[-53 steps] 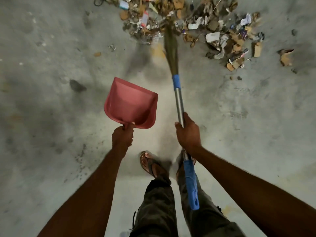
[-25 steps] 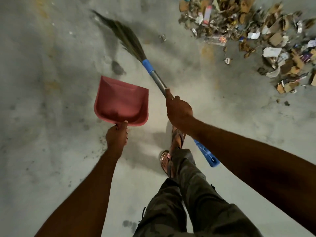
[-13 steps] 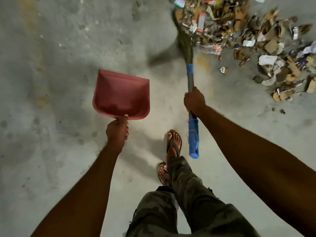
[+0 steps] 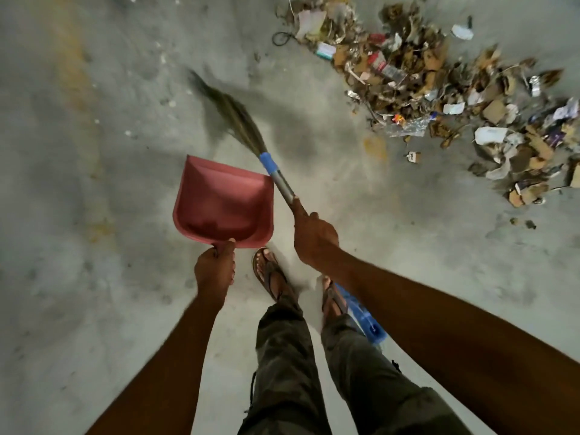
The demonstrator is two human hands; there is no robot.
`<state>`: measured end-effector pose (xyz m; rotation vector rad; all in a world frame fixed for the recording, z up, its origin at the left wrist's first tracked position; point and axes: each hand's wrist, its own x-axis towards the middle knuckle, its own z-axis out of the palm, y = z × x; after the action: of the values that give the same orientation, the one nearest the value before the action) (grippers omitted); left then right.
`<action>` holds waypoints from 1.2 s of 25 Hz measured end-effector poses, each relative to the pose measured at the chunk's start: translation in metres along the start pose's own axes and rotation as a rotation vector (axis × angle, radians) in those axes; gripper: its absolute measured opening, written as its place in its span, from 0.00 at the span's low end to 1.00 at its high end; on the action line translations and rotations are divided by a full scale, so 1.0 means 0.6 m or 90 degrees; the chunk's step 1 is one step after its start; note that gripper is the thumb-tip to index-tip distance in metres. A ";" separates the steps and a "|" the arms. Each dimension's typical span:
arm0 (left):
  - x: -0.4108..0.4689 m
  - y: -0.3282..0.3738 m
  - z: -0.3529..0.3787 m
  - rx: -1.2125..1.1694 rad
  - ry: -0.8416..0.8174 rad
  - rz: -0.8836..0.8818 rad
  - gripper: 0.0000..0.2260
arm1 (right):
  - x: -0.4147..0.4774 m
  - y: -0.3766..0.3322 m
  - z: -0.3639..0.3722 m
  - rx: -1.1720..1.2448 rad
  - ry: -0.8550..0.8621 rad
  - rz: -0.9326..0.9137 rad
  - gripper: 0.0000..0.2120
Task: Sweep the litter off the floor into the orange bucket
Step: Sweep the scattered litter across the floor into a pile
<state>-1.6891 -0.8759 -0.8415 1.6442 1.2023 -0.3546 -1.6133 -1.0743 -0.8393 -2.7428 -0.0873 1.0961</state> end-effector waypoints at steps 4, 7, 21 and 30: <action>0.080 -0.001 -0.019 0.025 -0.006 -0.011 0.16 | 0.135 0.021 -0.002 0.079 -0.090 0.105 0.30; 0.122 0.011 -0.015 0.026 -0.024 -0.010 0.16 | 0.175 0.044 0.007 0.195 -0.018 0.198 0.22; 0.236 0.095 -0.102 0.033 0.024 0.007 0.17 | 0.245 -0.146 -0.066 0.026 0.109 0.046 0.17; 0.304 0.110 -0.081 -0.001 -0.014 -0.001 0.16 | 0.338 -0.047 -0.057 0.238 0.075 0.309 0.26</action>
<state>-1.5657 -0.7362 -0.9140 1.6341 1.1871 -0.3706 -1.4425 -1.0267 -0.9467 -2.5275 0.7552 0.9248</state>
